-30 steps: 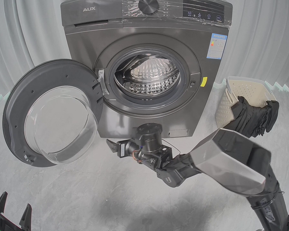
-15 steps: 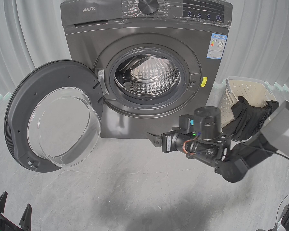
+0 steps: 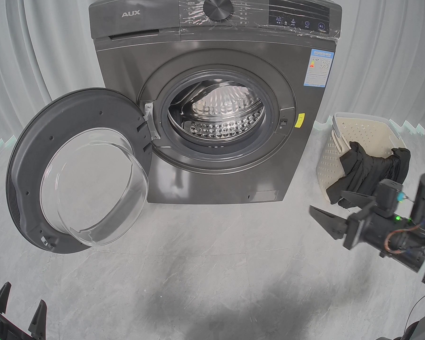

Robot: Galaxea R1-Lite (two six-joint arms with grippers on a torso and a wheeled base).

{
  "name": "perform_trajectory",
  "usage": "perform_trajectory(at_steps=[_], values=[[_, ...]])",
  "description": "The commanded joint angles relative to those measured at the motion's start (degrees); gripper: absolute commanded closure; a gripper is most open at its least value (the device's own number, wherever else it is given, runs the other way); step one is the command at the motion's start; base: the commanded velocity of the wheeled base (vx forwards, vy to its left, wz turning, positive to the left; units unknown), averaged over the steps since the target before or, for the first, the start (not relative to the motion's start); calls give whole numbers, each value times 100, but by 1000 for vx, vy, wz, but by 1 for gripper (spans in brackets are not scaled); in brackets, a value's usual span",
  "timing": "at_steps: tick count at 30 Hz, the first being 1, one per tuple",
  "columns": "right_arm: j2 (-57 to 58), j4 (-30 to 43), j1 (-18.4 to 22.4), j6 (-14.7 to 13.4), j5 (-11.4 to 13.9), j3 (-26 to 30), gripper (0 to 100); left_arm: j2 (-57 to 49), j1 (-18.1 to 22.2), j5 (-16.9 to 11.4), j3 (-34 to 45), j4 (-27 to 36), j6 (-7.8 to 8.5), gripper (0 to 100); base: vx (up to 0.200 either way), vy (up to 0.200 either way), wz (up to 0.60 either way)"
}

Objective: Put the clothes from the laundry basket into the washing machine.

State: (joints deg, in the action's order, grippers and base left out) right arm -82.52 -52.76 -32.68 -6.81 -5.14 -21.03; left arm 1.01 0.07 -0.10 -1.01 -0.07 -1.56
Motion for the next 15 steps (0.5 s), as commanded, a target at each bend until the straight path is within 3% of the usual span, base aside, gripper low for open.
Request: perform_trajectory(at_steps=[1, 9, 11, 13, 15], values=[[2152, -6, 895, 550, 40, 1312, 0, -101, 1, 1, 101, -1, 7, 0, 0, 0, 0], [3172, 249, 1563, 646, 57, 1707, 0, -101, 1, 1, 92, -1, -20, 0, 0, 0, 0], [3805, 328, 1818, 664, 84, 2103, 0, -101, 1, 1, 101, -1, -20, 0, 0, 0, 0], [4095, 548, 1844, 638, 93, 2103, 0, -101, 1, 1, 101, -1, -11, 0, 0, 0, 0], [5044, 1409, 1950, 646, 66, 2103, 0, -101, 1, 1, 92, -1, -2, 0, 0, 0, 0]])
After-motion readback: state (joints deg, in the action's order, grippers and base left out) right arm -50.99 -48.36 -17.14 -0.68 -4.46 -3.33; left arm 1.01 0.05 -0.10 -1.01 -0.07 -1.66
